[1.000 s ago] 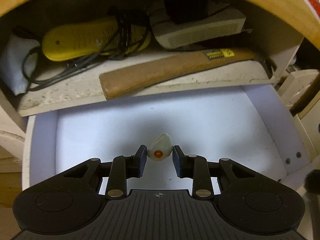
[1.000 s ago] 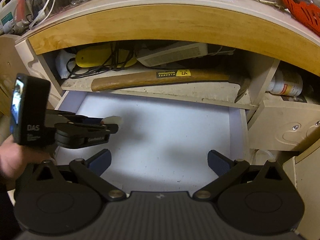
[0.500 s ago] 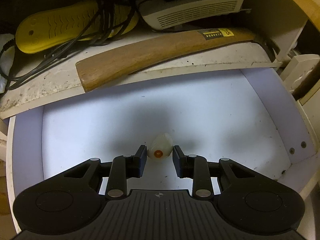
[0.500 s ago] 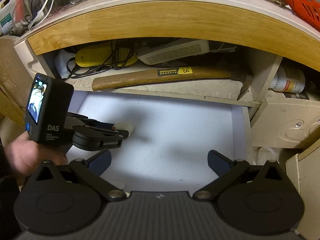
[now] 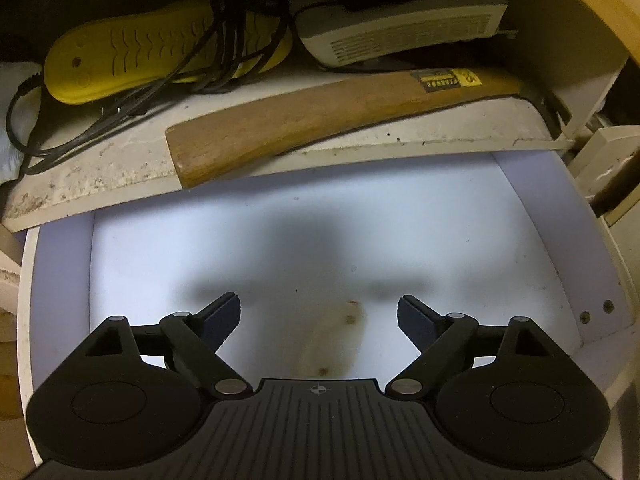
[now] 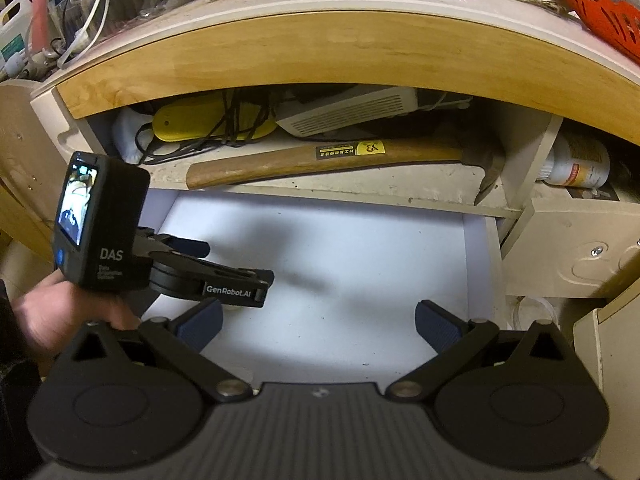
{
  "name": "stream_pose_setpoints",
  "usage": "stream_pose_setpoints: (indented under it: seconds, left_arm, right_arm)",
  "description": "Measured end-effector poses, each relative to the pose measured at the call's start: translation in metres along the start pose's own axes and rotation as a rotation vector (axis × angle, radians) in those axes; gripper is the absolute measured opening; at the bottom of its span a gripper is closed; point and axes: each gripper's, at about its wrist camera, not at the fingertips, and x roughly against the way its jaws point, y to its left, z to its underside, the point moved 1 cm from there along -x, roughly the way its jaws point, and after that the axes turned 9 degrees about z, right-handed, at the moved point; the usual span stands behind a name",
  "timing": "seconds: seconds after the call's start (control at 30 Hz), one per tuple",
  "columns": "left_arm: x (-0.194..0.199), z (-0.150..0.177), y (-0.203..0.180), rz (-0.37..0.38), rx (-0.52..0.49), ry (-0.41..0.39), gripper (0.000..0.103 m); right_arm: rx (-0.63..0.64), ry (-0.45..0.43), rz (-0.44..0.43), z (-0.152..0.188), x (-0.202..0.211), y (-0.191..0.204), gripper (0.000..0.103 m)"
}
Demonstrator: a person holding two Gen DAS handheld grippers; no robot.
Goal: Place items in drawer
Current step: 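Open the left gripper to drop the bottle onto the drawer floor, then withdraw both grippers upward and back from the drawer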
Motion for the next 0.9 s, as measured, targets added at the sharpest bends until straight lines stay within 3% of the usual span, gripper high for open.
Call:
stream_pose_setpoints:
  seconds: [0.5,0.9]
  left_arm:
    - [0.007,0.003,0.003,-0.016,0.020,-0.010,0.090]
    - [0.047,0.005,-0.009,-0.039,-0.015,-0.051,0.090]
  right_arm:
    - [0.009,0.001,0.004,0.000,-0.002,0.005,0.103]
    - [0.032,-0.021,0.013,-0.002,0.000,0.006,0.103]
